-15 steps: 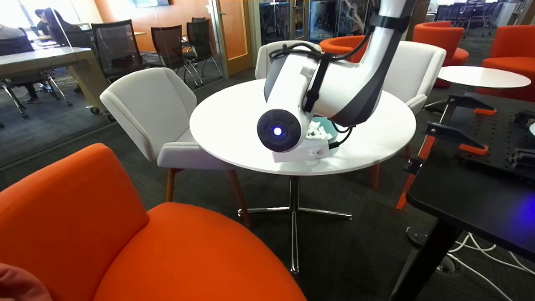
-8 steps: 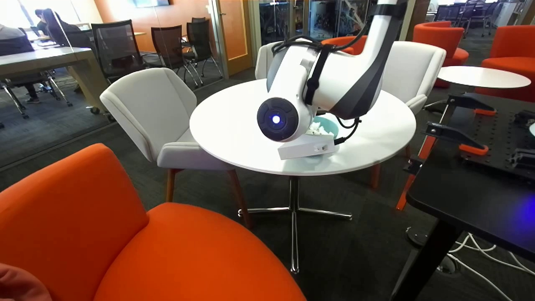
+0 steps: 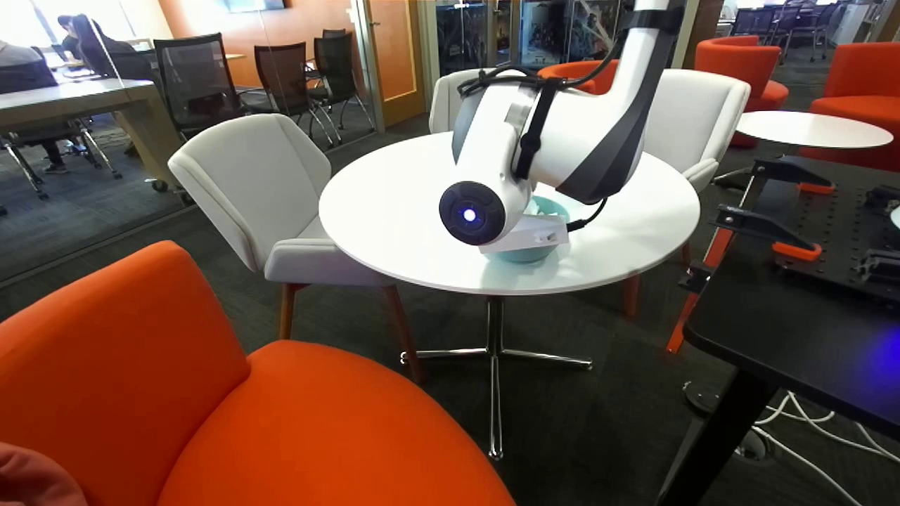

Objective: Use the spoon to stir the contents of the bowl

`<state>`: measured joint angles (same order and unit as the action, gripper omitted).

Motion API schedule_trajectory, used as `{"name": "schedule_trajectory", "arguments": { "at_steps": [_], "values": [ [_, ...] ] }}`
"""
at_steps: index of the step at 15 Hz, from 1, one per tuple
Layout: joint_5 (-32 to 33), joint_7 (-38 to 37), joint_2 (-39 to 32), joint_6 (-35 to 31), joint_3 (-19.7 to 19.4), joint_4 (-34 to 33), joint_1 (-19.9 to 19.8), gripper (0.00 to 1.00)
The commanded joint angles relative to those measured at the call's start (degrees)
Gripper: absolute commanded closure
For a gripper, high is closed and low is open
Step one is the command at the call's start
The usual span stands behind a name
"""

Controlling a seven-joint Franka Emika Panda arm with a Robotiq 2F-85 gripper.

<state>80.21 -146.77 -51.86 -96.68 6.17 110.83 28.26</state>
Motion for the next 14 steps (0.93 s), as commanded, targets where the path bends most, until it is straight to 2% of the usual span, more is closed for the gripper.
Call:
{"name": "schedule_trajectory", "arguments": {
  "at_steps": [1, 3, 4, 10, 12, 13, 14],
  "values": [
    [3.0, -3.2, -0.7, 4.8, 1.9, 0.0, -1.2, 0.97],
    [4.3, -4.2, -1.4, 6.2, 2.3, -0.4, -1.5, 0.97],
    [2.6, -2.2, -1.3, 4.2, -1.1, -2.0, 1.5, 0.97],
    [2.6, -2.2, -0.7, -1.5, -2.2, -2.6, -0.6, 0.97],
    [2.8, -2.2, -0.6, -3.8, -1.9, -2.0, -1.6, 0.97],
    [4.7, -2.2, -0.9, -2.6, 1.3, -2.1, -4.9, 0.97],
    [4.8, -2.2, -1.0, -3.0, 1.6, -1.9, -5.4, 0.97]
  ]
}}
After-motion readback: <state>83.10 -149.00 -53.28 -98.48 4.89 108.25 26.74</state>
